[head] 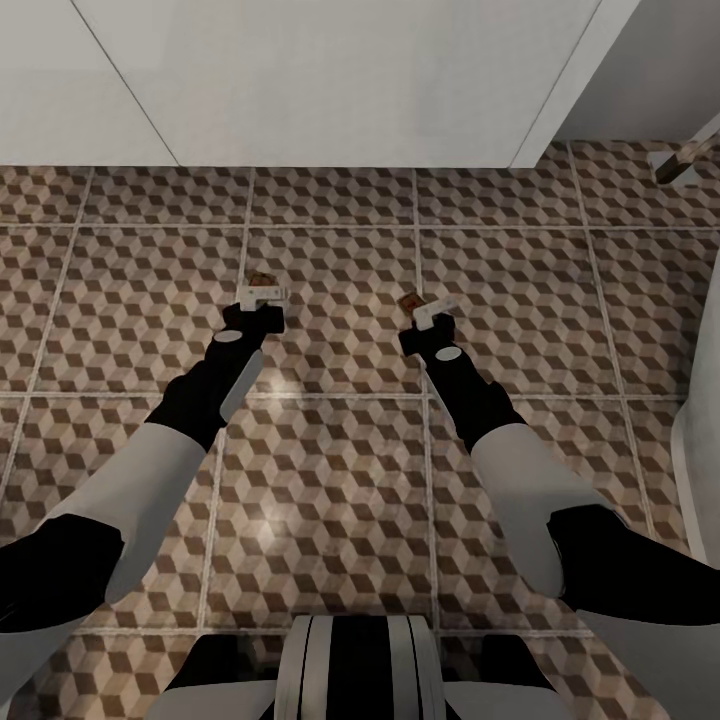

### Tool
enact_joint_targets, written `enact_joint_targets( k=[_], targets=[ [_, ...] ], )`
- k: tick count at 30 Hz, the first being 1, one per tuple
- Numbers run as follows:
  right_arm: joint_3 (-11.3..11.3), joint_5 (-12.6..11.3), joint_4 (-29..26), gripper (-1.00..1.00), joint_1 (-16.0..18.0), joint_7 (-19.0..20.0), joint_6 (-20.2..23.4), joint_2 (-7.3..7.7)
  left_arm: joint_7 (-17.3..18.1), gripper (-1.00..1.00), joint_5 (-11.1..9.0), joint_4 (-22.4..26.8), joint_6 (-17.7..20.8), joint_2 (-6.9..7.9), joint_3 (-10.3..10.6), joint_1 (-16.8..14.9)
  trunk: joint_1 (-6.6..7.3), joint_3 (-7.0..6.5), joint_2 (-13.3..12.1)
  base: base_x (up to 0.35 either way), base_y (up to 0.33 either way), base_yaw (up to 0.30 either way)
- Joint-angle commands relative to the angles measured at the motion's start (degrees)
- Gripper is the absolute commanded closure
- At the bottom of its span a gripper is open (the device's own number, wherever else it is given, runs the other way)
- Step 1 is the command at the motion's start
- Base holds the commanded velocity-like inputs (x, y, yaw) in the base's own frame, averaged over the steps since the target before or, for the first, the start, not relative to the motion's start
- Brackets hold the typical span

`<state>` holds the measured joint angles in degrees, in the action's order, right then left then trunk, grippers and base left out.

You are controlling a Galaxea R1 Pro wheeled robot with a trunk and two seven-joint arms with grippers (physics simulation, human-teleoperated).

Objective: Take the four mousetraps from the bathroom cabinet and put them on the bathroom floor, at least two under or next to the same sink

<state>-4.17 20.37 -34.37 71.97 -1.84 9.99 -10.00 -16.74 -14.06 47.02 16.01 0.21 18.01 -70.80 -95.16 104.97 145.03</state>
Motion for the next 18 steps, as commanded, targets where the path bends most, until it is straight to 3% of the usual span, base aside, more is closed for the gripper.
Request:
enact_joint_targets(
  k=[1,13,18],
  targets=[
    [-0.14,0.46,-0.12,1.0,0.01,-0.14,0.29,0.0,-0.66,1.0,-0.26,-0.03,0.2,0.05,0.26,0.0,0.01,0.03,0.01,0.0,0.0,0.0],
    [-0.14,0.43,-0.17,1.0,0.01,-0.1,-1.92,0.0,-0.59,1.0,0.07,-3.8,-0.01,0.14,0.27,0.05,0.01,0.03,0.01,0.005,0.0,0.0],
    [-0.14,0.38,0.01,1.0,0.01,-0.1,-1.98,0.0,-0.5,1.0,0.09,-4.6,-0.06,0.14,0.27,0.05,0.01,0.03,0.01,0.154,0.0,0.0]
  ],
)
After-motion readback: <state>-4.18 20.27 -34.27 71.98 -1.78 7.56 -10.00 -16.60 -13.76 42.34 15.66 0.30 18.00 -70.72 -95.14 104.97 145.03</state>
